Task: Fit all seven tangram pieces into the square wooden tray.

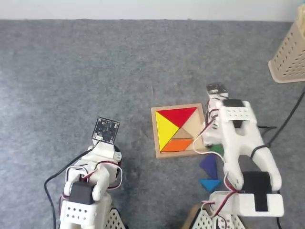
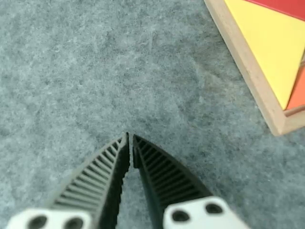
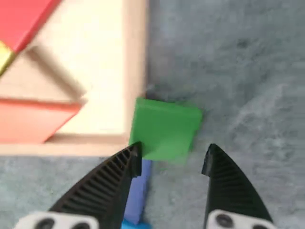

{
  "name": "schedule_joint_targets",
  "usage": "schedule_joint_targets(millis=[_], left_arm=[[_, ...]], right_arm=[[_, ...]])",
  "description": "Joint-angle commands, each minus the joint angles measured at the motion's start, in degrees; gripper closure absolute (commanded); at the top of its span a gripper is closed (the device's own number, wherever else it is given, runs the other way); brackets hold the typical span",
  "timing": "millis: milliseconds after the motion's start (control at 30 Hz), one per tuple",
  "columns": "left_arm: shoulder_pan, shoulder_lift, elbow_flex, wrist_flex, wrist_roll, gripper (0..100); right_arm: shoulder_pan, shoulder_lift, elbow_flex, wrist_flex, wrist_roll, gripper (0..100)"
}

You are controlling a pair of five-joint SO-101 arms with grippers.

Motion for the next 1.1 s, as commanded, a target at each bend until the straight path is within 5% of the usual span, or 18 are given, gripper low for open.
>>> schedule_joint_targets(millis=[0,267,467,600,1067], left_arm=[[0.35,-1.23,-1.10,0.35,0.44,99],[0.35,-1.23,-1.10,0.35,0.44,99],[0.35,-1.23,-1.10,0.35,0.44,99],[0.35,-1.23,-1.10,0.35,0.44,99],[0.35,-1.23,-1.10,0.35,0.44,99]], right_arm=[[5.23,-1.63,0.53,-3.65,-0.18,77.7],[6.55,3.91,-6.33,-3.47,-0.53,77.7],[2.07,0.04,-14.07,6.02,-0.44,77.7],[-2.86,0.04,-12.84,4.18,-2.20,77.7],[-2.77,15.87,-15.74,0.40,-3.34,77.7]])
